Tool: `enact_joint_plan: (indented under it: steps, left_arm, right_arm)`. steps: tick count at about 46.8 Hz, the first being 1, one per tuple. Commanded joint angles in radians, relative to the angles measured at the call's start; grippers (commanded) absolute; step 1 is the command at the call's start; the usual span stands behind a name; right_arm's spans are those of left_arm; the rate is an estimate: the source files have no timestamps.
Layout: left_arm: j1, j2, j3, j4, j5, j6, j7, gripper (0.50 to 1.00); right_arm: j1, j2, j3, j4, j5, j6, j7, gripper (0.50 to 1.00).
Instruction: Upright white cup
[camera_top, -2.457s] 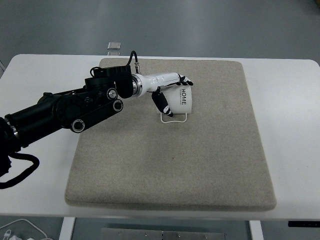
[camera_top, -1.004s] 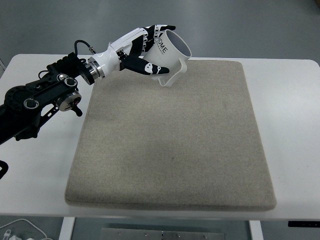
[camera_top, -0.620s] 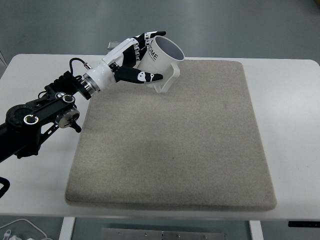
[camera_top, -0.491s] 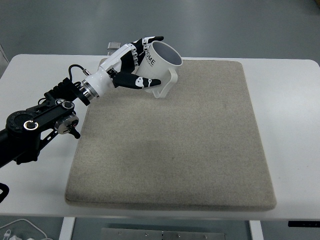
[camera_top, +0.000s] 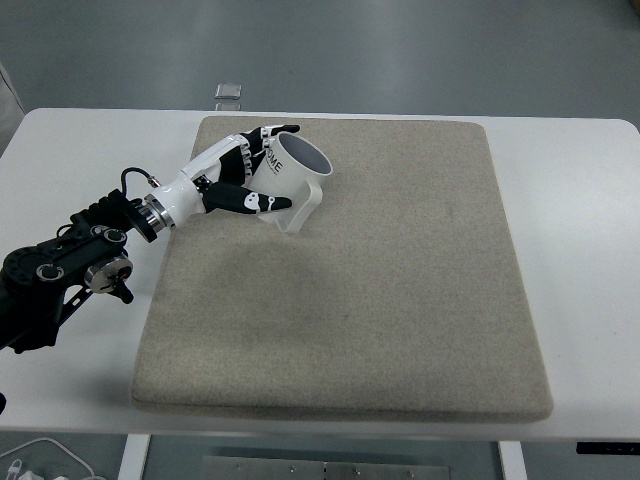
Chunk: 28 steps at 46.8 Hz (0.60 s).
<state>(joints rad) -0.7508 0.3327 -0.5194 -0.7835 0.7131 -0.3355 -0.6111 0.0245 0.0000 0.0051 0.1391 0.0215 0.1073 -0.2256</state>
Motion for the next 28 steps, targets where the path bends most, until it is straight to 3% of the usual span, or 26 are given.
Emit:
enact_joint_plan:
  steps: [1,28]
  left_arm:
    - [-0.004,-0.004,0.001,0.017,0.0,0.0,0.0,0.5]
    - [-0.016,-0.044,-0.004,0.006,0.002,-0.016,0.0,0.5]
  right_arm:
    - [0.0,0.0,-0.001,-0.001,0.0,0.0,0.0,0.93]
    - [0.0,0.0,-0.001,0.001,0.0,0.0,0.0,0.93]
